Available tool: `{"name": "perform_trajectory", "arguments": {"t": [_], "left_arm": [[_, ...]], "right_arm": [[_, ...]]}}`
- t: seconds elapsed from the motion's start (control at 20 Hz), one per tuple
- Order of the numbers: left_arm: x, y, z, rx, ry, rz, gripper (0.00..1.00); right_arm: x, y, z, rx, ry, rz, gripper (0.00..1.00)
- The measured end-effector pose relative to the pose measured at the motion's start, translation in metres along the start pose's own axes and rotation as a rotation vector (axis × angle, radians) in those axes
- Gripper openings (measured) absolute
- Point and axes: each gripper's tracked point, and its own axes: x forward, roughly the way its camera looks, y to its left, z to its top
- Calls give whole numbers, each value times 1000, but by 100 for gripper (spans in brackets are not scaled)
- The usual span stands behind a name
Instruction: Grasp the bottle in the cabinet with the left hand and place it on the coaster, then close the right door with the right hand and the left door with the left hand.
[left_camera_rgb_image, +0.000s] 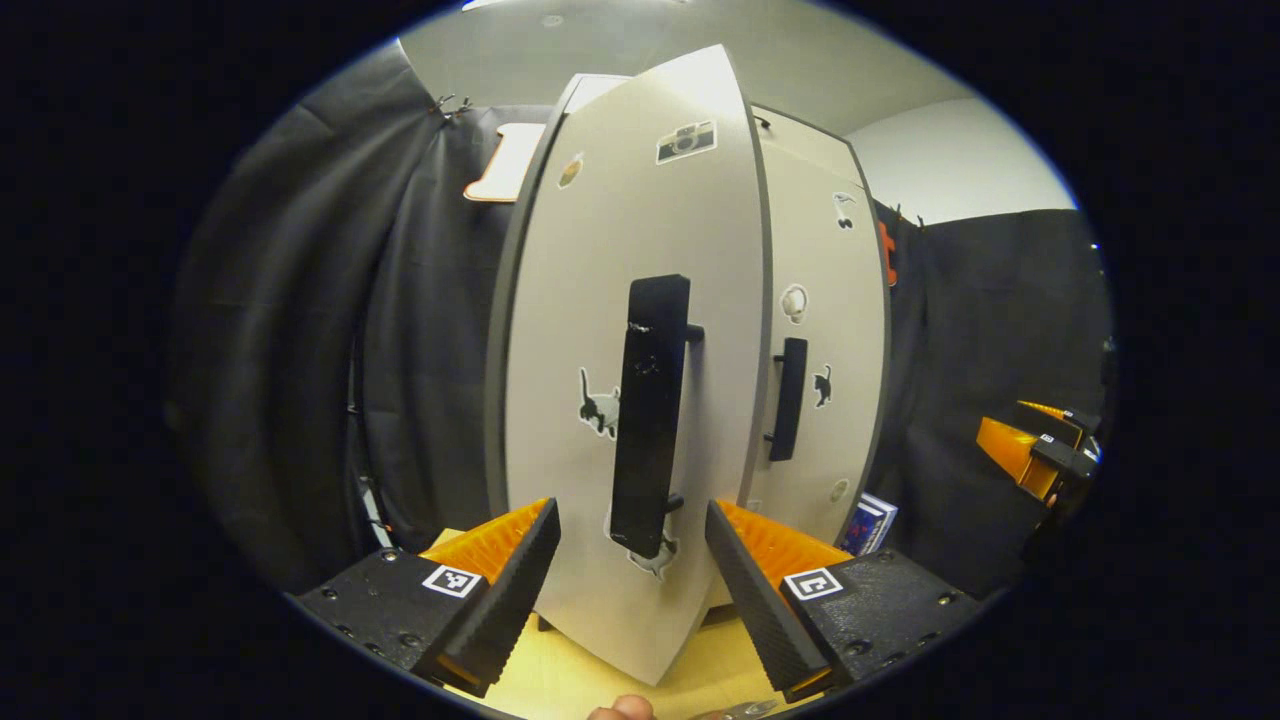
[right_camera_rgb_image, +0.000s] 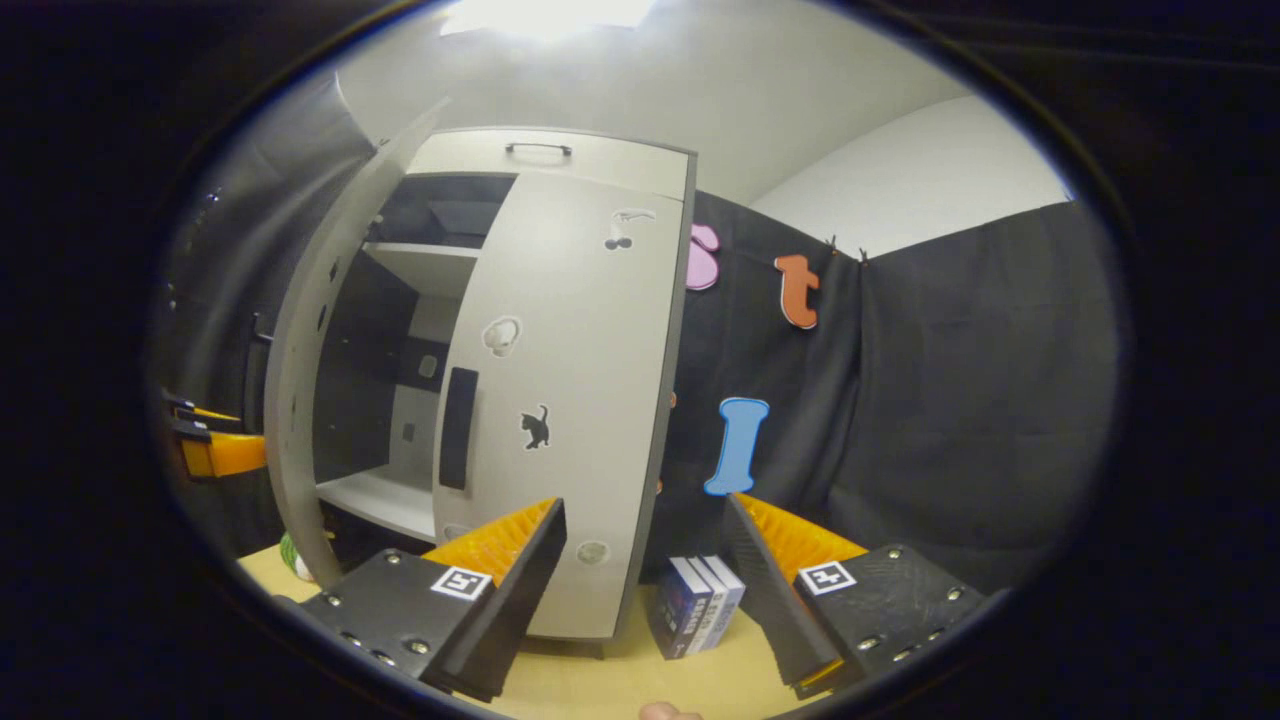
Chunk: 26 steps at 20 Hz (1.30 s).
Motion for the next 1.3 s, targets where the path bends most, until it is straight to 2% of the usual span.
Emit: {"name": "perform_trajectory", "arguments": {"t": [0.1,0.3,0.8,0.85,1.15,1.3], "left_arm": [[3,-10,-2,5,4,-19,94],[7,-19,0,14,4,-38,94],[4,-18,3,23,5,-41,94],[4,-19,2,23,5,-41,94],[2,-18,4,23,6,-38,94],[2,-18,4,23,5,-32,94]], "right_arm": [[0,-8,-1,2,1,-16,96],[1,-16,-4,18,11,-34,93],[-5,-13,-8,25,22,-22,94],[-6,-12,-8,24,21,-21,96],[-10,-14,-10,25,27,-19,94],[-12,-16,-13,23,31,-20,96]]}}
